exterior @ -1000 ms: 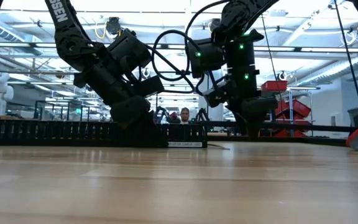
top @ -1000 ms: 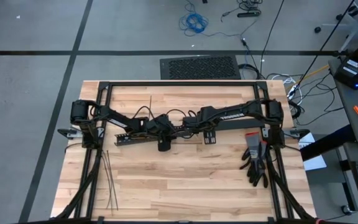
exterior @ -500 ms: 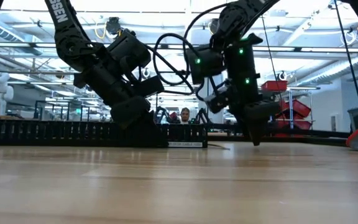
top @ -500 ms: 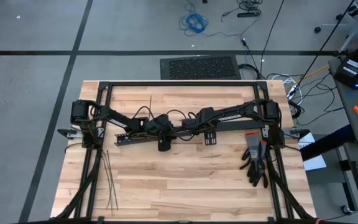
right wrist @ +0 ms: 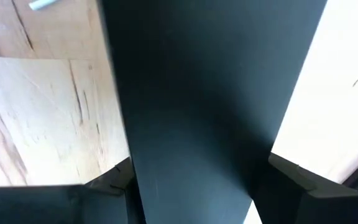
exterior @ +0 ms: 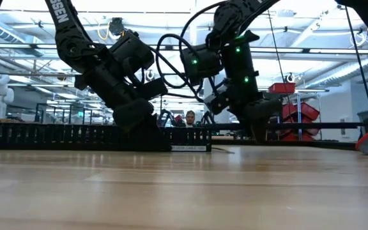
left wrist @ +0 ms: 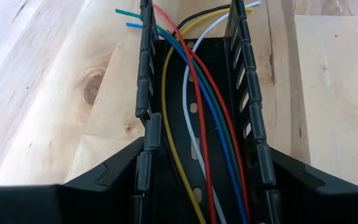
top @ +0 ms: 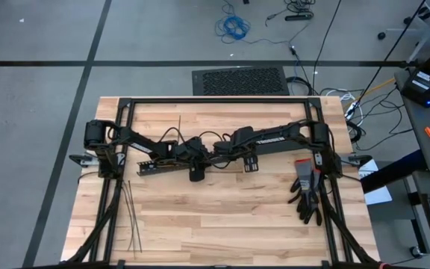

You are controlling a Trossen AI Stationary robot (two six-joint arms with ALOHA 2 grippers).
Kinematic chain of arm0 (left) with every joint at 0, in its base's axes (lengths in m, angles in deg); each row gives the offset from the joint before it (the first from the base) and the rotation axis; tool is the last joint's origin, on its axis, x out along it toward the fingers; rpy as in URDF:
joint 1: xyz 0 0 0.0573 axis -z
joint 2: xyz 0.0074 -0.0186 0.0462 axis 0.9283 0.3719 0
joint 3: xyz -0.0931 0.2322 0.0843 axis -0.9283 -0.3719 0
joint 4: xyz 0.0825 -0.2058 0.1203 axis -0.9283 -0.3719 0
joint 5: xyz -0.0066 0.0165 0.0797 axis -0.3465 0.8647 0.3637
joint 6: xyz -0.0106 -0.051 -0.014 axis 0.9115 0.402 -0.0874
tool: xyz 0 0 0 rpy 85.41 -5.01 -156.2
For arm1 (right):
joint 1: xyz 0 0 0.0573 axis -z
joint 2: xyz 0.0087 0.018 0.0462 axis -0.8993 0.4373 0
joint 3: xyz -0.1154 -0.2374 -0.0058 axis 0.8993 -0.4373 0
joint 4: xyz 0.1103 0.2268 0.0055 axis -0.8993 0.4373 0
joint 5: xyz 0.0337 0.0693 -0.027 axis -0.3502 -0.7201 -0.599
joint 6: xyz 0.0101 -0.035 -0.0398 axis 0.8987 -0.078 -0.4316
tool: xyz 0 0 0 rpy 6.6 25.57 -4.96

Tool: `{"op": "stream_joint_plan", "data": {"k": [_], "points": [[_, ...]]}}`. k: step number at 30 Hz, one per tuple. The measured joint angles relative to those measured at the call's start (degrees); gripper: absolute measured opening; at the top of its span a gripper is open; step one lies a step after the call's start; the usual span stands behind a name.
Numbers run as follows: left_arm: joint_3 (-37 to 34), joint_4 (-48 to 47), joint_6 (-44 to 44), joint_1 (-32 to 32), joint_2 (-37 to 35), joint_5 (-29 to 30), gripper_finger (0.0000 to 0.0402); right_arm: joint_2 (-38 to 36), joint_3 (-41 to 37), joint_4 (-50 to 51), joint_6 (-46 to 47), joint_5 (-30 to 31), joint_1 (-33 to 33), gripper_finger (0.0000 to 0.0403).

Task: Ziptie cables
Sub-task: Close the black cable duct

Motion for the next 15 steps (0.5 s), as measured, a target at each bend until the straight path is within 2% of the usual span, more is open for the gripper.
{"op": "stream_joint_plan", "data": {"k": [15], "points": [[0.0, 1.3, -0.1, 0.0, 0.0, 0.0, 0.0251, 4.4, 4.6, 2.9, 3.2, 2.7, -0.1, 0.021]]}}
